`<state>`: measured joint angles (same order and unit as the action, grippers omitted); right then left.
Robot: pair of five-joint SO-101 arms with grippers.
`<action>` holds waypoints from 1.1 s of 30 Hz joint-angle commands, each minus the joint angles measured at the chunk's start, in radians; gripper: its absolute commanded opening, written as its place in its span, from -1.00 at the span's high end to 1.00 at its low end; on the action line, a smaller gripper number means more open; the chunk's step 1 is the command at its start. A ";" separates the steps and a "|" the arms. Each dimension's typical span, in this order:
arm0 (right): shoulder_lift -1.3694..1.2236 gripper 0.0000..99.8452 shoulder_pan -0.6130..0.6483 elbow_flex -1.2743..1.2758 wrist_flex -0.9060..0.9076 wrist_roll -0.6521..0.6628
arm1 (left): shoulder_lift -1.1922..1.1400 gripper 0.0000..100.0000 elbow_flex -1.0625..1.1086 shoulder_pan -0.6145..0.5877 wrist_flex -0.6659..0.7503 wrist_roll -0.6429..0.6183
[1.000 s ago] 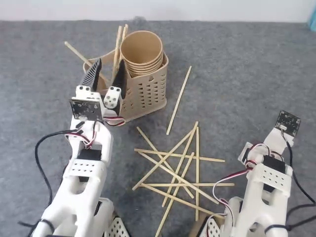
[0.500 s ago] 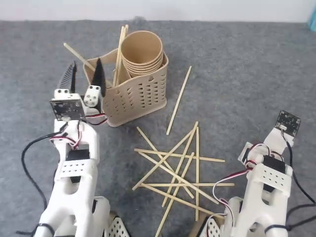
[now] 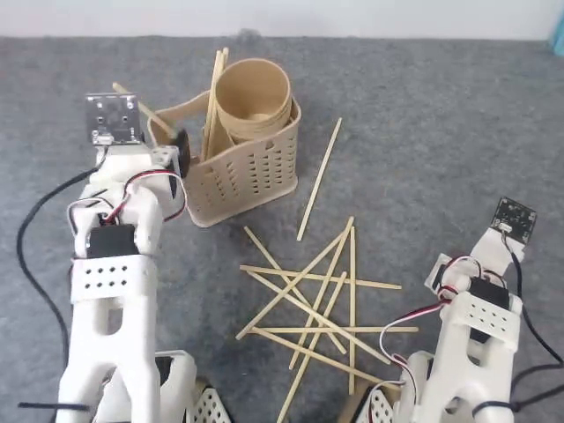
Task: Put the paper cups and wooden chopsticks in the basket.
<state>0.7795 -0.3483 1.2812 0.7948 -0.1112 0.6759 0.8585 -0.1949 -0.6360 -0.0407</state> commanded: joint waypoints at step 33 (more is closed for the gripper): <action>0.010 0.85 0.047 -0.005 -0.010 -0.003 | 0.809 0.76 0.550 -0.166 -0.244 0.172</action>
<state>0.7795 -0.3130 1.2812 0.7948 -0.1112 1.5766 1.5106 -0.4158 -0.9244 0.1020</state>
